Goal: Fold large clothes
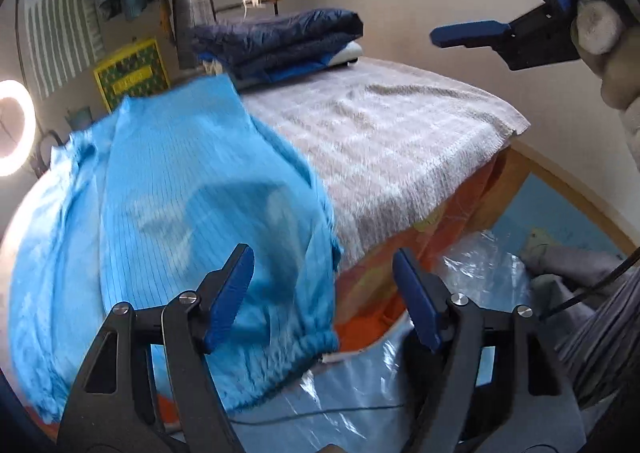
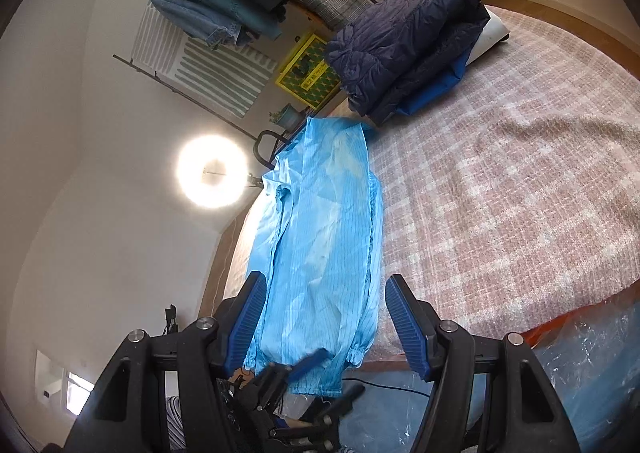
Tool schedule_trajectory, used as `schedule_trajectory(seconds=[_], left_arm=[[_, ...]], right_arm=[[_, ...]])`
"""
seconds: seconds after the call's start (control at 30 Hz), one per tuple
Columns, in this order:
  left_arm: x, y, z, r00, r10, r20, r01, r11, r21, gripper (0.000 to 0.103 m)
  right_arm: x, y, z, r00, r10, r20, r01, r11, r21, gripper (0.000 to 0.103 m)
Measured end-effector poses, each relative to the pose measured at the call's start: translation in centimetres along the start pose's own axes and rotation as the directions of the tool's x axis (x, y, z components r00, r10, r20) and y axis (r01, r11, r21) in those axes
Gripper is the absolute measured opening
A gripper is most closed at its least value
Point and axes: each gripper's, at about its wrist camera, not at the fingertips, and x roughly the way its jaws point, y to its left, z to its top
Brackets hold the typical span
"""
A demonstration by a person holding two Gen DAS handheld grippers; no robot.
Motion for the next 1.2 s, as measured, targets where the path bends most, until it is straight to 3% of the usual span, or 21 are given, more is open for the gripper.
schedule_trajectory(seconds=[0.17,0.23,0.27,0.33,0.37,0.47,0.57,0.77,0.93,1.03,1.07,1.1,1.2], left_arm=[[3.5,-0.6,0.6,0.994,0.066,-0.084,-0.062,0.997,0.049,0.071],[4.0,0.2,0.5,0.993,0.090,-0.077,-0.087,0.996,0.037,0.045],[3.9,0.8,0.6,0.995,0.069,-0.069,-0.067,0.997,0.024,0.040],[3.4,1.8,0.9,0.998,0.015,-0.067,-0.016,1.000,-0.019,0.014],[3.0,2.5,1.2,0.998,-0.006,-0.068,0.002,0.999,-0.052,0.009],[1.4,4.6,1.9,0.996,-0.085,-0.038,0.076,0.978,-0.192,0.009],[-0.1,5.7,2.6,0.995,-0.103,-0.003,0.099,0.961,-0.259,0.009],[-1.9,6.5,3.4,0.991,-0.126,0.033,0.130,0.941,-0.314,0.009],[-2.7,7.2,3.3,0.988,-0.147,0.046,0.154,0.924,-0.351,0.008],[-3.0,7.6,3.3,0.986,-0.157,0.058,0.167,0.915,-0.367,0.008],[-3.1,7.7,3.2,0.985,-0.160,0.060,0.171,0.912,-0.372,0.008],[-3.1,7.9,3.2,0.985,-0.163,0.061,0.174,0.910,-0.377,0.008],[-2.9,8.6,2.9,0.983,-0.172,0.063,0.183,0.896,-0.405,0.008]], right_arm=[[0.0,-0.5,0.5,1.000,-0.005,0.007,0.005,1.000,-0.003,0.066],[0.0,-0.7,0.8,1.000,-0.005,0.010,0.005,1.000,-0.006,0.066],[0.1,-0.9,1.0,1.000,-0.003,0.011,0.004,1.000,-0.006,0.066],[0.8,-1.2,1.8,1.000,-0.001,0.004,0.001,1.000,-0.010,0.066],[1.3,-1.4,2.2,1.000,-0.004,0.001,0.004,1.000,-0.013,0.066],[4.2,-1.9,4.5,1.000,0.006,-0.022,-0.006,1.000,-0.017,0.069],[8.5,-2.6,7.4,0.998,0.044,-0.040,-0.044,0.999,0.002,0.078],[18.8,-5.3,12.2,0.997,0.045,-0.066,-0.035,0.989,0.140,0.076],[24.7,-5.8,14.4,0.998,0.060,-0.033,-0.053,0.980,0.192,0.072],[27.5,-5.3,15.0,0.998,0.024,-0.053,-0.014,0.981,0.191,0.066],[28.2,-5.2,15.1,0.998,0.017,-0.062,-0.004,0.980,0.200,0.057],[29.0,-5.2,15.3,0.997,0.021,-0.071,-0.006,0.978,0.211,0.039],[30.4,-4.3,15.6,0.997,-0.002,-0.073,0.017,0.978,0.206,0.008]])
